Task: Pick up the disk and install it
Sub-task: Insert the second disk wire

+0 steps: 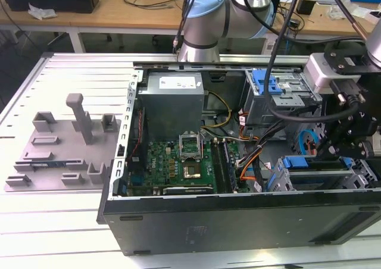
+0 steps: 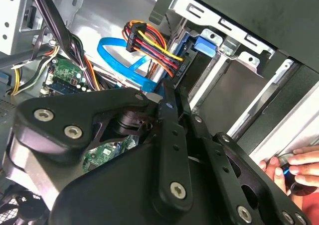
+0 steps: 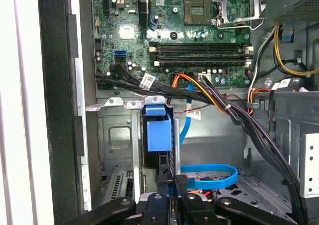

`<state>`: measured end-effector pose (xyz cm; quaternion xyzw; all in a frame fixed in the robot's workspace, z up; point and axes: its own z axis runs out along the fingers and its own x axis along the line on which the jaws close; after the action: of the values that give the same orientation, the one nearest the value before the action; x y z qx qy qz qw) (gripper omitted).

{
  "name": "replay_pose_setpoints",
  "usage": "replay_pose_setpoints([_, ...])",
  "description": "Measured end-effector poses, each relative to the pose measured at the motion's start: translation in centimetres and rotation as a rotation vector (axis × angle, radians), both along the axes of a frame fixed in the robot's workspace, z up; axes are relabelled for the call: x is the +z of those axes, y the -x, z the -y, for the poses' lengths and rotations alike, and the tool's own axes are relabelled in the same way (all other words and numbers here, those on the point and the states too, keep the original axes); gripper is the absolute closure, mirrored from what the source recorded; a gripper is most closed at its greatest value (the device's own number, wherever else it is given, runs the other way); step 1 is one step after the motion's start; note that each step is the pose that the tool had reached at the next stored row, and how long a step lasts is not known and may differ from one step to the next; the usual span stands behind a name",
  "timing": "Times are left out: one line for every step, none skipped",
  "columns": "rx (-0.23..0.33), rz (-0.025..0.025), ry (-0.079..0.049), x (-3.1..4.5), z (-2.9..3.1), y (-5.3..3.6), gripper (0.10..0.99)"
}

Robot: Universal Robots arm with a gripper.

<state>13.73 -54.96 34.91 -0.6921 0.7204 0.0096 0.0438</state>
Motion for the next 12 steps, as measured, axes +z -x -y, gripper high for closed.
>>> replay_pose_setpoints([0.000,-0.0001,0.000,-0.02,0.00,-0.02,0.925])
replay_pose_setpoints([0.001,0.0000,0.000,-0.05,0.00,-0.07,0.925])
replay_pose_setpoints([0.001,-0.0001,0.000,-0.09,0.00,-0.09,0.925])
replay_pose_setpoints([0.001,0.0000,0.000,-0.12,0.00,-0.09,0.925])
replay_pose_setpoints([0.002,0.0000,0.000,-0.22,0.00,-0.10,0.925])
replay_pose_setpoints([0.003,0.0000,0.000,-0.29,0.00,-0.10,0.925])
replay_pose_setpoints([0.003,0.0000,0.000,-0.34,0.00,-0.11,0.925])
replay_pose_setpoints([0.004,0.0000,0.000,-0.42,0.00,-0.10,0.925])
replay_pose_setpoints([0.005,-0.0001,0.000,-0.48,0.00,-0.10,0.925])
replay_pose_setpoints([0.006,0.0000,0.000,-0.52,0.00,-0.10,0.925])
replay_pose_setpoints([0.007,0.0000,0.000,-0.56,0.00,-0.10,0.925])
replay_pose_setpoints([0.009,0.0000,0.000,-0.62,0.00,-0.10,0.925])
